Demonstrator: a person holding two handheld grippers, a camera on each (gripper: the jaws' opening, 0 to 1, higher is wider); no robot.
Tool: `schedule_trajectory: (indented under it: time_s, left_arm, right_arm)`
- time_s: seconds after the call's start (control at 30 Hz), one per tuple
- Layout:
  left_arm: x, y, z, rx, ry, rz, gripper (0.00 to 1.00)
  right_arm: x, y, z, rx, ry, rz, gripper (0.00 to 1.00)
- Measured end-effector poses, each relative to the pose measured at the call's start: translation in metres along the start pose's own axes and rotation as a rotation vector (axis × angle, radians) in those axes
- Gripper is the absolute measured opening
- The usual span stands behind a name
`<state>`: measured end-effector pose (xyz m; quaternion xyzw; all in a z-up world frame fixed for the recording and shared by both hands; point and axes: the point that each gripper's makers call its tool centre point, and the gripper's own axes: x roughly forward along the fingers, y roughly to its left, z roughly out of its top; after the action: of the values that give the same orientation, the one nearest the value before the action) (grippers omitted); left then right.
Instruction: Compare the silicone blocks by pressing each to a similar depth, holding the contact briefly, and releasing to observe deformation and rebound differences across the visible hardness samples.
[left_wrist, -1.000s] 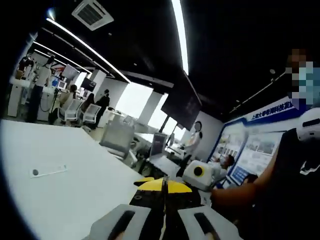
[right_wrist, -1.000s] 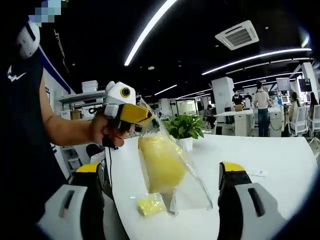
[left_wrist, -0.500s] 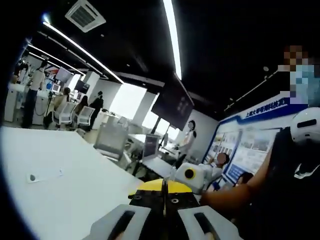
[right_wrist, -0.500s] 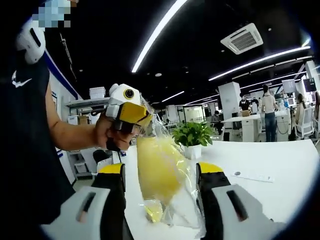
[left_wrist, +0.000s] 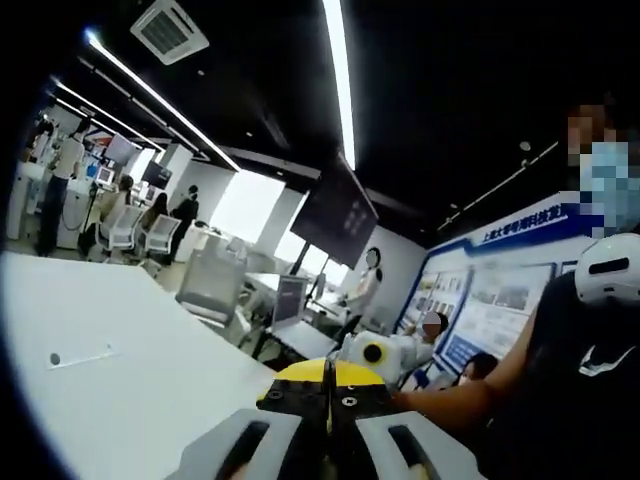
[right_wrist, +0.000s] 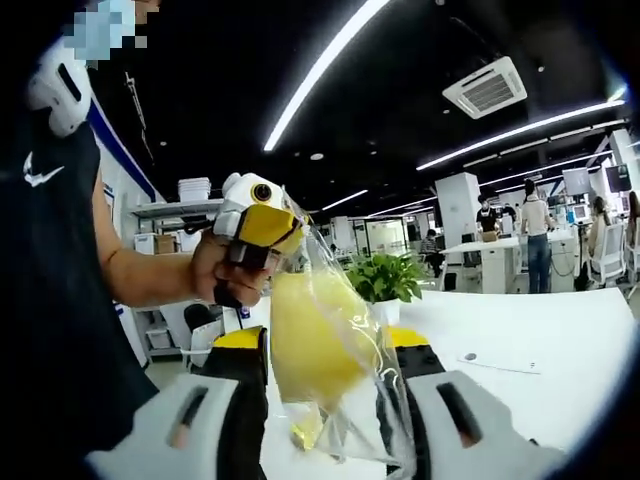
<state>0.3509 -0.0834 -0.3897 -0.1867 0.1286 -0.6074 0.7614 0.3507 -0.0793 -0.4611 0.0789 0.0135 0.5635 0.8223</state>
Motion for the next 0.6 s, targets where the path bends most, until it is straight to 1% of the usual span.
schedule_trajectory:
  time_s: [0.13,0.2,0.43,0.6]
  left_arm:
    - [-0.001,-0.003,0.002,0.014,0.016,0.001,0.0]
    - [-0.002,-0.002,0.003,0.021,0.016,0.003,0.0]
    - [-0.004,0.0,0.001,0.023,0.014,0.01,0.0]
    - [-0.005,0.0,0.001,0.029,0.014,0.013,0.0]
  right_arm:
    - [0.003,0.003,0.001,-0.002,0.012,0.016,0.3]
    - [0.003,0.005,0.002,0.008,0.011,0.025,0.28]
    - [0.004,0.01,0.0,0.03,0.042,0.035,0.22]
    - [0.003,0.013,-0.001,0.046,0.052,0.044,0.19]
